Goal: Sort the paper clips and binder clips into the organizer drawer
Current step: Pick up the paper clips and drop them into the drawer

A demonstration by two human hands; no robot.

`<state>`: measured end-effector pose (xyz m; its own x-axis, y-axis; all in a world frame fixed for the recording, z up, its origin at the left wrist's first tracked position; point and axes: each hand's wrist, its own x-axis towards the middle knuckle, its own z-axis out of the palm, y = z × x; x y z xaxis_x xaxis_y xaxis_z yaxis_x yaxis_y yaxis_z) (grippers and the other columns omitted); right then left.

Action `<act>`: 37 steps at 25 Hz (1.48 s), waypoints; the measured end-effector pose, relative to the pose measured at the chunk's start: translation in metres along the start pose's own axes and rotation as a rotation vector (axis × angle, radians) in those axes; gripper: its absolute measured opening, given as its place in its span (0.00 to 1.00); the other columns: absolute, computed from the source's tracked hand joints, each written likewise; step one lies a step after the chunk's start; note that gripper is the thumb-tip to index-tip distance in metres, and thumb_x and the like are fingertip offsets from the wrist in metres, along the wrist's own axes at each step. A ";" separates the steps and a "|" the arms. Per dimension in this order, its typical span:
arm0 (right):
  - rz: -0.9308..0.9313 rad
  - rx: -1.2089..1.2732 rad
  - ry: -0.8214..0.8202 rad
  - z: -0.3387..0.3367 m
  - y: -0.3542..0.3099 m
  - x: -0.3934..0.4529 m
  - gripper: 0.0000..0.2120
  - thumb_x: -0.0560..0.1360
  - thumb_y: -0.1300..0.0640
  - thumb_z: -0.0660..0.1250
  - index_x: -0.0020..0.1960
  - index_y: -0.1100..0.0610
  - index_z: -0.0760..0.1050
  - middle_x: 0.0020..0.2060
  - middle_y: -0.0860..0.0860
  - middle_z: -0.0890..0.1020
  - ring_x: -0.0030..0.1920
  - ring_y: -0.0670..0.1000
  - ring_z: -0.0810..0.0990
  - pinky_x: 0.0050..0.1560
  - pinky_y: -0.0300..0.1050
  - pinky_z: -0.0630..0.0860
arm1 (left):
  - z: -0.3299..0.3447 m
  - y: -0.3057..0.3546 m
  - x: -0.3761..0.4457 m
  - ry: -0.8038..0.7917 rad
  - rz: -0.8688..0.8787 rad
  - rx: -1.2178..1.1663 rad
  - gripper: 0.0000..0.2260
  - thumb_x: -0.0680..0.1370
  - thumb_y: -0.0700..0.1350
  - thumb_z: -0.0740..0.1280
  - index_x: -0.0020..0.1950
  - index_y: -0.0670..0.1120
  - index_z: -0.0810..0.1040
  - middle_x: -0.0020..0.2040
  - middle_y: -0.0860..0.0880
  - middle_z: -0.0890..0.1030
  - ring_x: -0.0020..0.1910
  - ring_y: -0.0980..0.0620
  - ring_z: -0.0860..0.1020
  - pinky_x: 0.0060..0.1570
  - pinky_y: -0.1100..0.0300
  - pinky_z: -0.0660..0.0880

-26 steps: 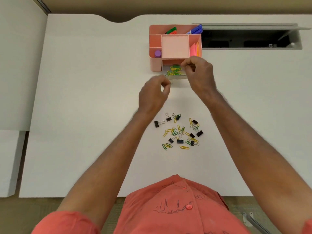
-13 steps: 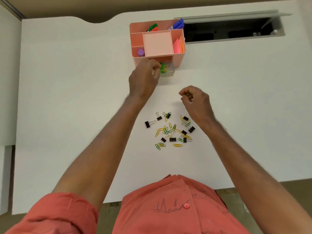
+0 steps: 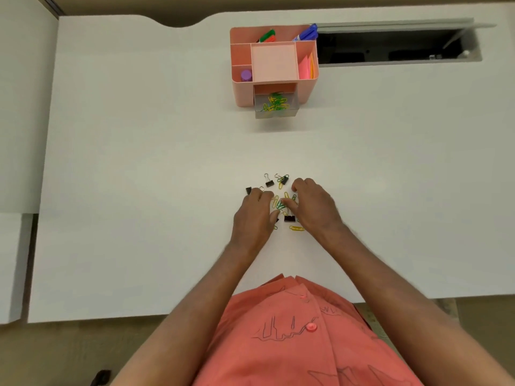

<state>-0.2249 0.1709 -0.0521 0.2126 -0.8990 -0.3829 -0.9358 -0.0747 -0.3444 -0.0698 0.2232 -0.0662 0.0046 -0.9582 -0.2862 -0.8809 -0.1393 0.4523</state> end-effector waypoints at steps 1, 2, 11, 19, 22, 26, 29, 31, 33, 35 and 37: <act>0.009 -0.016 0.005 0.002 -0.004 0.001 0.19 0.79 0.45 0.69 0.62 0.58 0.73 0.55 0.55 0.78 0.54 0.57 0.79 0.48 0.51 0.78 | 0.001 0.002 0.003 0.005 -0.010 0.005 0.17 0.78 0.50 0.71 0.65 0.47 0.75 0.60 0.48 0.74 0.57 0.47 0.75 0.44 0.52 0.79; 0.017 -0.020 0.005 0.004 -0.007 0.001 0.19 0.79 0.46 0.70 0.62 0.58 0.73 0.55 0.55 0.78 0.54 0.57 0.79 0.48 0.51 0.77 | 0.001 0.004 0.006 0.004 -0.019 0.009 0.18 0.78 0.50 0.72 0.64 0.46 0.75 0.60 0.47 0.74 0.57 0.47 0.75 0.43 0.52 0.79; 0.037 0.139 0.002 0.007 -0.024 0.008 0.11 0.73 0.70 0.62 0.50 0.58 0.77 0.48 0.55 0.78 0.48 0.57 0.78 0.40 0.49 0.71 | 0.000 0.018 0.028 -0.048 -0.019 0.040 0.12 0.74 0.32 0.63 0.53 0.43 0.78 0.51 0.45 0.77 0.52 0.46 0.76 0.37 0.55 0.67; -0.055 0.090 0.049 0.008 -0.011 0.011 0.10 0.72 0.66 0.63 0.50 0.57 0.78 0.46 0.53 0.78 0.49 0.56 0.76 0.43 0.50 0.74 | -0.002 0.021 0.033 -0.089 -0.015 0.058 0.11 0.75 0.31 0.63 0.54 0.42 0.76 0.57 0.44 0.74 0.53 0.45 0.75 0.36 0.55 0.65; 0.006 0.289 0.051 0.002 -0.001 0.013 0.07 0.74 0.64 0.67 0.48 0.54 0.80 0.45 0.49 0.81 0.45 0.51 0.80 0.44 0.47 0.77 | -0.003 0.019 0.031 -0.083 0.034 0.098 0.12 0.75 0.30 0.63 0.55 0.42 0.75 0.57 0.45 0.74 0.53 0.45 0.75 0.36 0.56 0.66; 0.275 0.844 0.027 -0.020 0.006 0.020 0.08 0.74 0.65 0.70 0.47 0.53 0.83 0.39 0.48 0.82 0.38 0.47 0.80 0.41 0.41 0.77 | -0.007 0.016 0.032 -0.063 0.064 0.091 0.13 0.77 0.32 0.63 0.58 0.43 0.75 0.55 0.46 0.77 0.53 0.46 0.75 0.39 0.55 0.70; 0.259 1.207 0.051 -0.055 -0.002 0.036 0.09 0.76 0.69 0.69 0.48 0.56 0.82 0.40 0.50 0.82 0.41 0.47 0.81 0.50 0.41 0.82 | -0.009 0.013 0.030 -0.090 0.063 0.087 0.12 0.77 0.32 0.64 0.59 0.42 0.76 0.55 0.46 0.78 0.55 0.45 0.76 0.45 0.50 0.77; 0.187 1.300 0.117 -0.082 -0.012 0.056 0.08 0.77 0.70 0.69 0.48 0.58 0.81 0.41 0.51 0.82 0.42 0.48 0.81 0.56 0.44 0.83 | -0.010 0.015 0.033 -0.120 0.031 0.096 0.12 0.76 0.30 0.64 0.56 0.42 0.78 0.53 0.45 0.79 0.53 0.44 0.78 0.46 0.49 0.79; 0.093 1.223 0.212 -0.107 -0.024 0.081 0.09 0.76 0.70 0.68 0.49 0.58 0.81 0.41 0.52 0.82 0.43 0.49 0.80 0.55 0.44 0.82 | -0.012 0.020 0.037 -0.157 0.000 0.100 0.11 0.76 0.30 0.63 0.53 0.40 0.79 0.51 0.44 0.80 0.51 0.43 0.79 0.41 0.53 0.76; 0.024 0.977 0.303 -0.123 -0.037 0.107 0.10 0.75 0.68 0.68 0.50 0.56 0.82 0.44 0.50 0.83 0.46 0.48 0.81 0.52 0.41 0.82 | -0.013 0.025 0.039 -0.178 -0.005 0.100 0.11 0.76 0.30 0.62 0.53 0.40 0.79 0.53 0.43 0.79 0.53 0.43 0.79 0.40 0.54 0.73; -0.031 0.647 0.354 -0.129 -0.048 0.127 0.10 0.76 0.65 0.68 0.51 0.54 0.83 0.46 0.46 0.83 0.49 0.45 0.82 0.50 0.36 0.81 | -0.011 0.025 0.037 -0.174 0.022 0.089 0.12 0.77 0.30 0.62 0.57 0.40 0.78 0.57 0.43 0.77 0.56 0.44 0.76 0.44 0.54 0.74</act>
<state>-0.1894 0.0046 0.0267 0.0304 -0.9942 -0.1033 -0.5543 0.0692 -0.8294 -0.0862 0.1815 -0.0562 -0.0905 -0.9021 -0.4220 -0.9183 -0.0884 0.3859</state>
